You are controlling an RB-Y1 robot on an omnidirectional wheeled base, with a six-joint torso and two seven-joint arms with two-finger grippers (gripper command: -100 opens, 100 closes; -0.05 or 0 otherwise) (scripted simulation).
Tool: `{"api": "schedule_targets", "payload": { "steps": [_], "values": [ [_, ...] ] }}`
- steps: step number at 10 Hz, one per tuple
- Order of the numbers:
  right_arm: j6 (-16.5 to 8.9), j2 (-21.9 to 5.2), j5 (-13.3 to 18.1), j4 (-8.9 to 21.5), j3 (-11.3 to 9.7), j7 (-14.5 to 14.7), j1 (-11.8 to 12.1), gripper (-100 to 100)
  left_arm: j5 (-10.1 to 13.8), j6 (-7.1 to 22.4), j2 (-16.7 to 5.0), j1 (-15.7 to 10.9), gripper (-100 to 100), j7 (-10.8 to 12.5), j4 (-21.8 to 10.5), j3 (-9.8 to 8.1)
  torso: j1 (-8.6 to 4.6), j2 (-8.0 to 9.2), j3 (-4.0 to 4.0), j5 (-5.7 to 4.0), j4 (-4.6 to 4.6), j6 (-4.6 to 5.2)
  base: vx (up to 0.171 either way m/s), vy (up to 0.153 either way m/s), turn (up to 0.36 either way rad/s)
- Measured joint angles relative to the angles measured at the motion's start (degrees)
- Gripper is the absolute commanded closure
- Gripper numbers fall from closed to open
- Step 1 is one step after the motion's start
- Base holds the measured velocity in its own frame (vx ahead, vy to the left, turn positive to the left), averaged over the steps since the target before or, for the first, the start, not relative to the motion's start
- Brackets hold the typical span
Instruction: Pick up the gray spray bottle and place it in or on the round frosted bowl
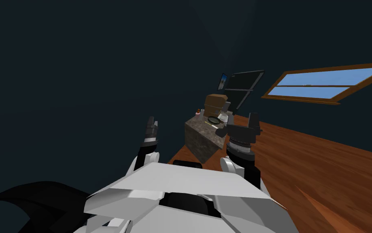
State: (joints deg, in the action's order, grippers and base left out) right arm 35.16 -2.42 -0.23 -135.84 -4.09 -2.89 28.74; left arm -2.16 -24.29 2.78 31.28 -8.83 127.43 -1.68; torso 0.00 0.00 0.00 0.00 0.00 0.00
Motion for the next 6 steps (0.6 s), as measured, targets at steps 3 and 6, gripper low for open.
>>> {"api": "schedule_targets", "payload": {
  "steps": [3,6],
  "values": [
    [0.28,-3.75,0.94,2.06,0.51,0.32,-0.35,-100,0.0,0.0,-0.01,0.0,0,0.0,0.0,-0.01,-0.38,0.11,0.06,-0.08,0.02,0.0,-0.033,-0.092,0.068],
    [0.67,-7.83,2.06,5.04,1.63,0.62,-1.23,-100,0.0,0.0,-0.01,-0.01,0,0.0,0.0,-0.01,-0.51,0.19,0.11,-0.12,0.04,0.0,-0.051,-0.122,0.082]
  ]
}}
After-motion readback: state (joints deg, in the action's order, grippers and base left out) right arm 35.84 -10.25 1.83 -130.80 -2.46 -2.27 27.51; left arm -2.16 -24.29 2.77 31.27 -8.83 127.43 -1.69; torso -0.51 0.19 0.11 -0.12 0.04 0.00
